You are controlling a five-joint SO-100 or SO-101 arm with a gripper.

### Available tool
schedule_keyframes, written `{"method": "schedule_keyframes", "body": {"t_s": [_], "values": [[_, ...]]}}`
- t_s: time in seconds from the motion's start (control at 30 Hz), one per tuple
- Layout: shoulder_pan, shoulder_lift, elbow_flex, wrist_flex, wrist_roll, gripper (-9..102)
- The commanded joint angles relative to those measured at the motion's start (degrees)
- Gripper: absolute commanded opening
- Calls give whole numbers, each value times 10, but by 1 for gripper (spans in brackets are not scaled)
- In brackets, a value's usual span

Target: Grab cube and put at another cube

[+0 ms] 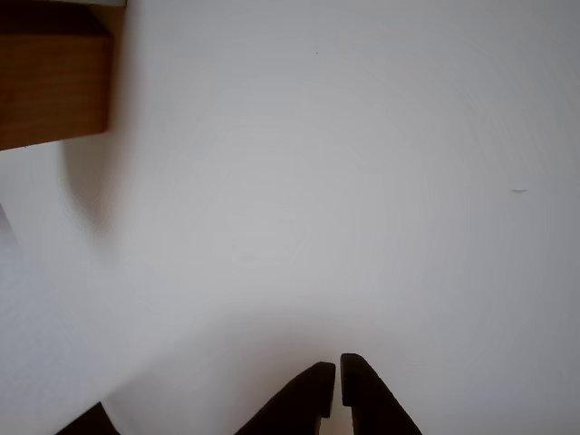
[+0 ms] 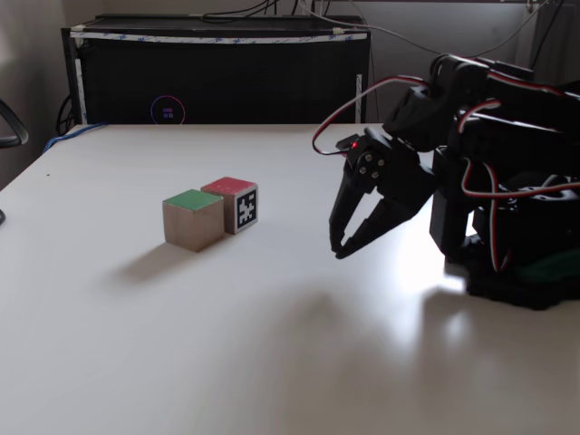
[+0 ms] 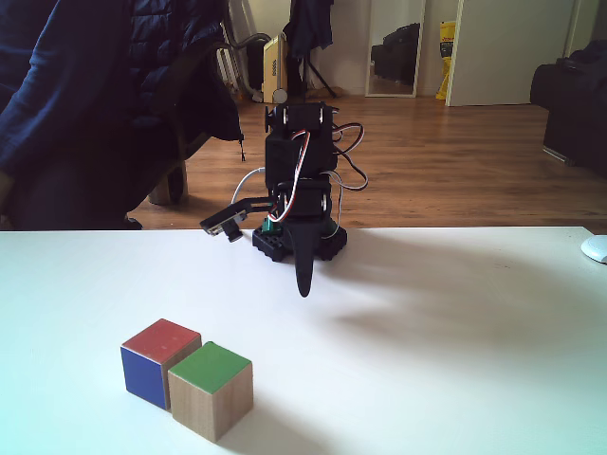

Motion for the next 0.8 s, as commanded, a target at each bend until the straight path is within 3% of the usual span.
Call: {"method": "schedule_keyframes", "body": {"t_s": [0.0,0.6,0.77], "values": [[-12,3,-26,-8,-30,2],[-11,3,-26,-8,-29,3],[-5,3,-25,-11,-33,11]]}}
